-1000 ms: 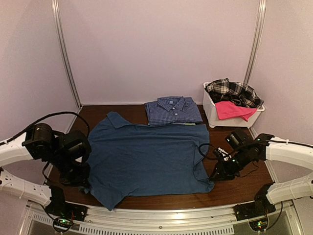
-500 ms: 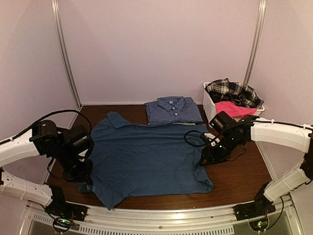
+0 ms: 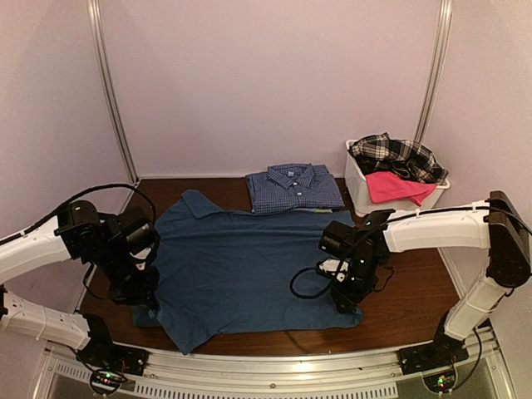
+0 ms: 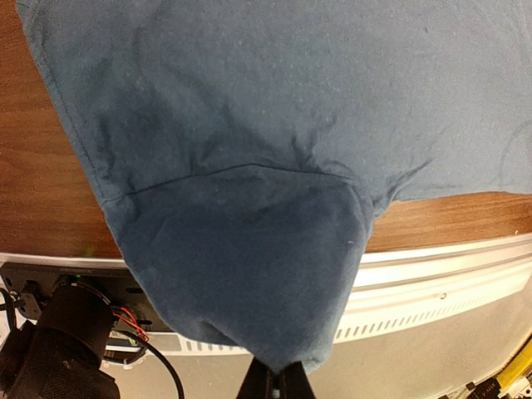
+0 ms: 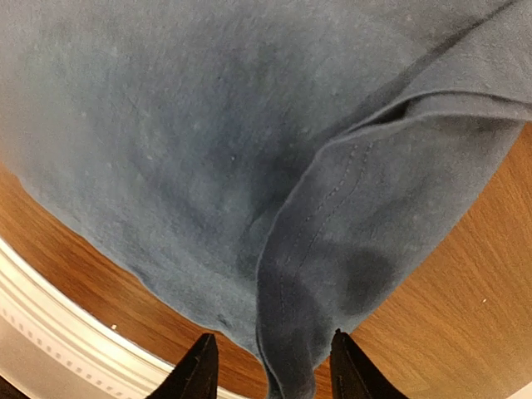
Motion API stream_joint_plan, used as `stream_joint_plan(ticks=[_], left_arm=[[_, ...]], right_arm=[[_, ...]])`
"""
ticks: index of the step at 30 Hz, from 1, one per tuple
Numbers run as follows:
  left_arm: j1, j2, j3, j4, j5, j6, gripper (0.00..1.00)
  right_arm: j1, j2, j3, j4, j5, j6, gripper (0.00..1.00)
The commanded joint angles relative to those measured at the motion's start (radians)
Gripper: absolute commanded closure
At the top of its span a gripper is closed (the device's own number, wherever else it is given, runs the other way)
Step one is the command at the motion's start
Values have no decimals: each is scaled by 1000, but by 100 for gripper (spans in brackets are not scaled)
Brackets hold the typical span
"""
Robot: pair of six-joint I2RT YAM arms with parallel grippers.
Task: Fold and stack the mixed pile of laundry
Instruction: Pick up the flattened T-shirt from the center of the board.
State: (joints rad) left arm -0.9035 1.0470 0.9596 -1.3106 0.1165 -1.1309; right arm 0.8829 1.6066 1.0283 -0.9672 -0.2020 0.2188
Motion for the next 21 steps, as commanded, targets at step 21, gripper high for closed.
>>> stream_joint_plan(ticks=[21], left_arm=[[199,-18,58,10,36,100,100]], right_arm=[[-419,-673,-555,322,-455,623,100]])
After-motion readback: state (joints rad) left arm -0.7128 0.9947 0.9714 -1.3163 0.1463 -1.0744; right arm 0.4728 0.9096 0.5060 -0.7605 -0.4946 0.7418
